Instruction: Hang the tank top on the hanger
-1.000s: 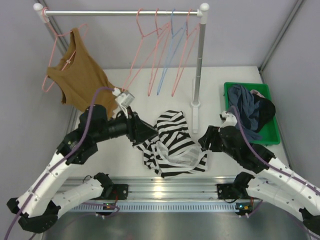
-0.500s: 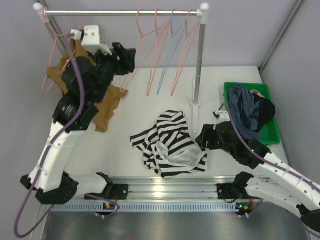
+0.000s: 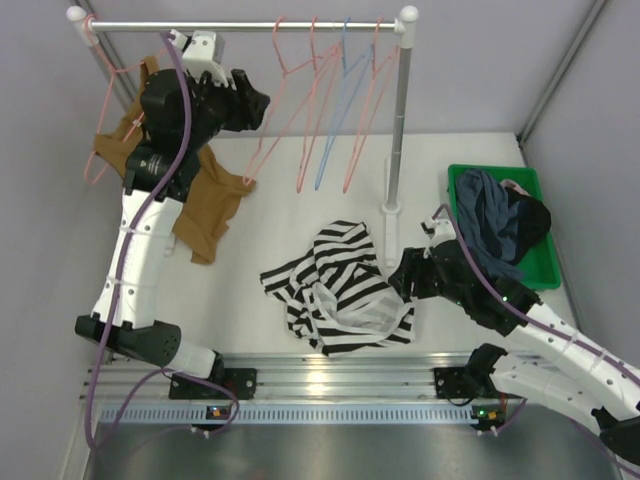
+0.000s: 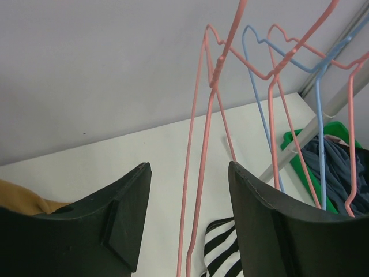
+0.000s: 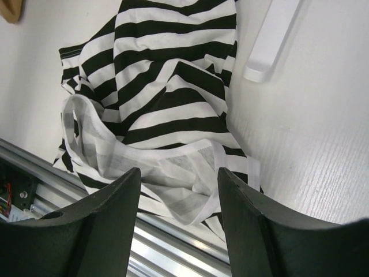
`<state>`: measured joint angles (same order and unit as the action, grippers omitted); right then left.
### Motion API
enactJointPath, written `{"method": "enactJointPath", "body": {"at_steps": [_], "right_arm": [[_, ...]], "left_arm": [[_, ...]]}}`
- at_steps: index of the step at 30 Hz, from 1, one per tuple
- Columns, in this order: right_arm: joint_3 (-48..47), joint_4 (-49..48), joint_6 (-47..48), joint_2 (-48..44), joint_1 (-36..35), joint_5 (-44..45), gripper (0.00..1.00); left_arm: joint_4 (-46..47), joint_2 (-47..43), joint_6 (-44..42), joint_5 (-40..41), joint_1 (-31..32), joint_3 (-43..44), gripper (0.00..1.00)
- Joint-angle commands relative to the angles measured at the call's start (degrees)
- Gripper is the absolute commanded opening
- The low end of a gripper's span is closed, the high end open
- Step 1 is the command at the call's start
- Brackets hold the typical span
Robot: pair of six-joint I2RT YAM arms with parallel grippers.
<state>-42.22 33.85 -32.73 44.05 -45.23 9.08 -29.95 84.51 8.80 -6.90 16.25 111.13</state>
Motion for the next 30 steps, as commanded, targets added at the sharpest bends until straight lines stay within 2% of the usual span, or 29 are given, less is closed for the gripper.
{"method": "enactJointPath", "body": {"at_steps": [1,4,13,30], "right_arm": [[-1.2,-2.4,1.1,0.1,0.6,-0.9,0.56],[-0.9,-2.5,1.1,0.0,0.6,-1.0,0.56],[-0.2,-1.8,0.7,-1.2,0.8,-0.6,0.55],[0.7,-0.8,0.0,-2.7,0.9,-0.4,0.52]], "left_arm": [[3.3,-0.7,-1.0,-11.3,-1.7,0.5,0.61],[2.6,1.2,-1.9,-13.7,-1.7,0.8,0.61],[3.1,4.3,-3.7,-12.4,-1.7,-0.3,0.59],[2.4,6.0,-8.1,-8.8,0.1,-2.8,0.49]]}}
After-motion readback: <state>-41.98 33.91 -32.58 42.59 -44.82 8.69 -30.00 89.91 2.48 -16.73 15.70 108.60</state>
